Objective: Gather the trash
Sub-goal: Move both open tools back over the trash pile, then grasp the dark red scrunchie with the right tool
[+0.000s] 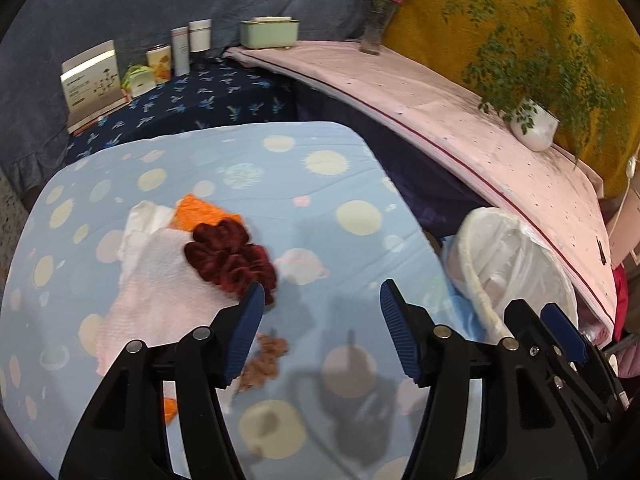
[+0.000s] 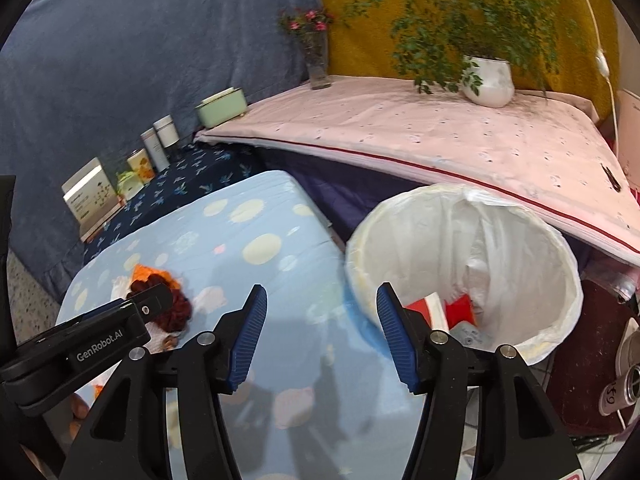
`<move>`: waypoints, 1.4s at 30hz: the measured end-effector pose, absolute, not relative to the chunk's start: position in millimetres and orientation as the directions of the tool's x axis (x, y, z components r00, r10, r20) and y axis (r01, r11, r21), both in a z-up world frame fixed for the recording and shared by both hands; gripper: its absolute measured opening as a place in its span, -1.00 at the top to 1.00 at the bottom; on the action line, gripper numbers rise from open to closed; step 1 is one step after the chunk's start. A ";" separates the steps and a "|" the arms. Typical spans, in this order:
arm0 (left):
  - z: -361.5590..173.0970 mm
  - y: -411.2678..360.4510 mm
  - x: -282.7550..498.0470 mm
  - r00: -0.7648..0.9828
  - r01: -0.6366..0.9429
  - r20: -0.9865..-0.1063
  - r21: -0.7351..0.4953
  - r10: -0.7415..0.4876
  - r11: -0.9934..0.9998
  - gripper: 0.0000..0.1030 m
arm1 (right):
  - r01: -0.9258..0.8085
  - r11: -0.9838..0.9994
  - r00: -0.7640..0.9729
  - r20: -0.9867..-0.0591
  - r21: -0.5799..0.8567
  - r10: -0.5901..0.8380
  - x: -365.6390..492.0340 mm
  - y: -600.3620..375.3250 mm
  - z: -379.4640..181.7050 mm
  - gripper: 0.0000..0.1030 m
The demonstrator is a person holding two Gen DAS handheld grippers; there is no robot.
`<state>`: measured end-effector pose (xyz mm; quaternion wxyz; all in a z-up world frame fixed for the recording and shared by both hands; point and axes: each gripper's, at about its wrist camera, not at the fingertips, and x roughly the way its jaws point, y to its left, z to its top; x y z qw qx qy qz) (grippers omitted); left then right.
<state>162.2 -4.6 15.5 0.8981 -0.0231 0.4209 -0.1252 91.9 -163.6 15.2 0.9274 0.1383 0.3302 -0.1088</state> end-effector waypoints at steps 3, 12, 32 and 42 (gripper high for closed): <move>13.6 14.1 162.7 0.618 0.173 -0.754 -0.149 -0.225 0.974 -0.14 | 0.266 0.947 0.758 -0.646 0.177 -0.092 95.9 -146.3 16.0 -0.09; 6.6 62.0 160.8 0.622 0.091 -0.764 -0.146 -0.171 0.985 -0.22 | 0.196 0.968 0.752 -0.658 0.159 -0.044 104.8 -100.5 14.7 -0.11; -21.3 158.8 157.5 0.597 -0.075 -0.795 -0.190 -0.109 0.979 -0.48 | 0.072 0.987 0.709 -0.704 0.143 0.051 140.6 -28.5 -7.0 -0.11; -27.6 178.5 169.4 0.591 -0.103 -0.800 -0.198 -0.101 0.975 -0.68 | 0.037 0.989 0.688 -0.722 0.141 0.077 174.1 -4.7 -24.2 -0.11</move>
